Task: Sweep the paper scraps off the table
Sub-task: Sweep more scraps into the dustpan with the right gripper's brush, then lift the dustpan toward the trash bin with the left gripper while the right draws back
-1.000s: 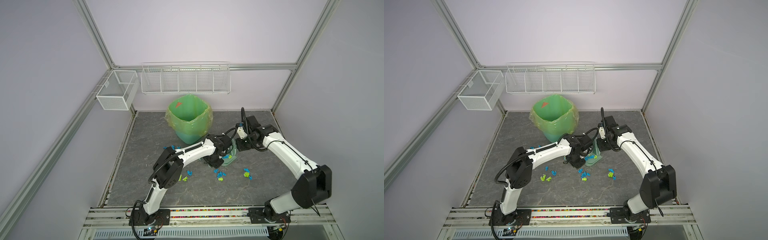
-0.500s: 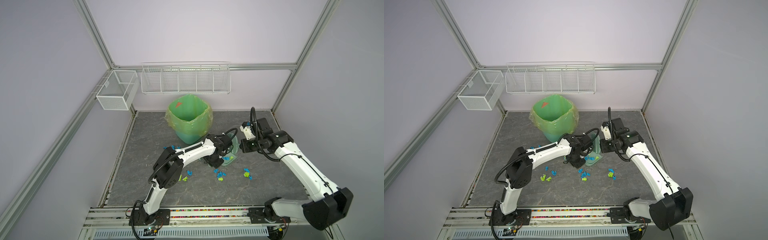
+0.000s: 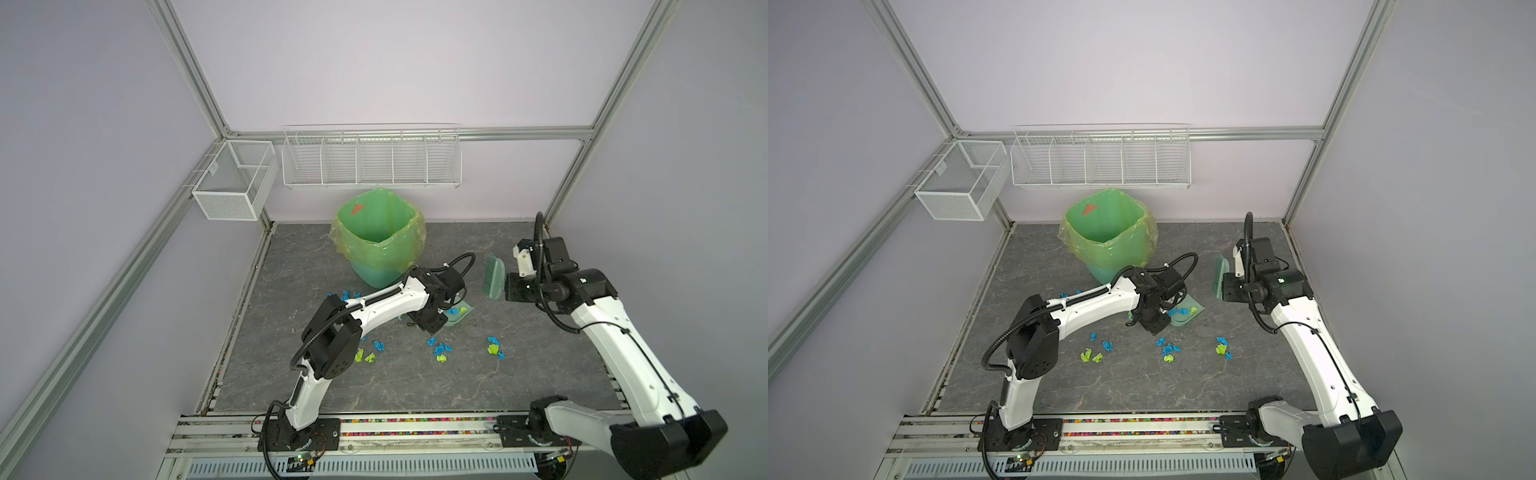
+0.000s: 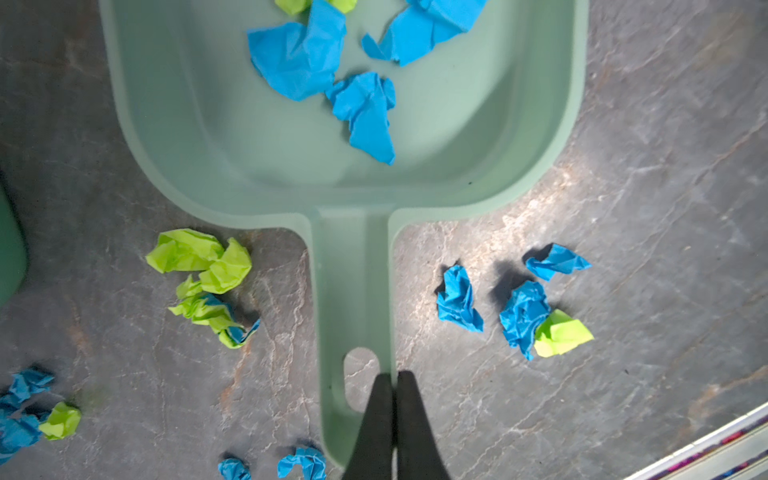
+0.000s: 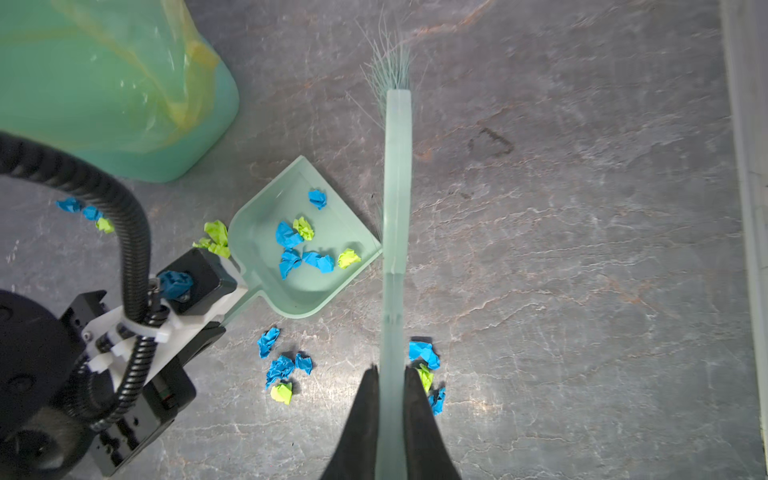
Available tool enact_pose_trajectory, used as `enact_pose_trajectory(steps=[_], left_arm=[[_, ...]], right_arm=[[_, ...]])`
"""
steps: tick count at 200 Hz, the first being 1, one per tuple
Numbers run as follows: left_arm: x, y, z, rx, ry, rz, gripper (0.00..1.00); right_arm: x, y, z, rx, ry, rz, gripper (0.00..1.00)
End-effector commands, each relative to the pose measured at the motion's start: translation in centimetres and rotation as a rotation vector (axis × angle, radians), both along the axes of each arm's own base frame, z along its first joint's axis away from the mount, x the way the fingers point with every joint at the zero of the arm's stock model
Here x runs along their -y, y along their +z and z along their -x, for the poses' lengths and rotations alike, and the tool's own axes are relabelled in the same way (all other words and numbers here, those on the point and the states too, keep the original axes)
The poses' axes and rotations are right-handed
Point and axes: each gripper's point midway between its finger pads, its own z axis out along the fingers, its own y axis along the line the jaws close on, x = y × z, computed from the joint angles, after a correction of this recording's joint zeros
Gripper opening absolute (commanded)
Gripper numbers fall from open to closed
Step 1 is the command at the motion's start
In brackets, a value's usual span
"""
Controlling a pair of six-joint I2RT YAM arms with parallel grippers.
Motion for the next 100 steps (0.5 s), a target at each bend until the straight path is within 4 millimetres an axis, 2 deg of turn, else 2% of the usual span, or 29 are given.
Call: enact_pose_trajectory(steps=[1, 42, 79, 83, 100], left_arm=[[0.1, 2.8, -0.4, 0.054, 0.024, 0.062, 0.00], [0.5, 5.9, -0.8, 0.098, 0.037, 0.129, 0.00], [1.1, 8.3, -1.1, 0.122, 0.040, 0.174, 0.00], [1.2, 8.7, -1.2, 0.125, 0.041, 0.182, 0.00], [1.7, 9.9, -1.2, 0.131, 0.039, 0.216, 0.00]], right_arm=[[1.5, 0.5, 0.3, 0.034, -0.069, 0.023, 0.07], [2.8, 1.2, 0.5, 0.067, -0.108, 0.052, 0.07], [2.7, 1.0, 0.8, 0.065, -0.103, 0.047, 0.07], [3.5, 0.9, 0.7, 0.063, -0.130, 0.048, 0.07], [3.7, 0.8, 1.0, 0.066, -0.138, 0.047, 0.07]])
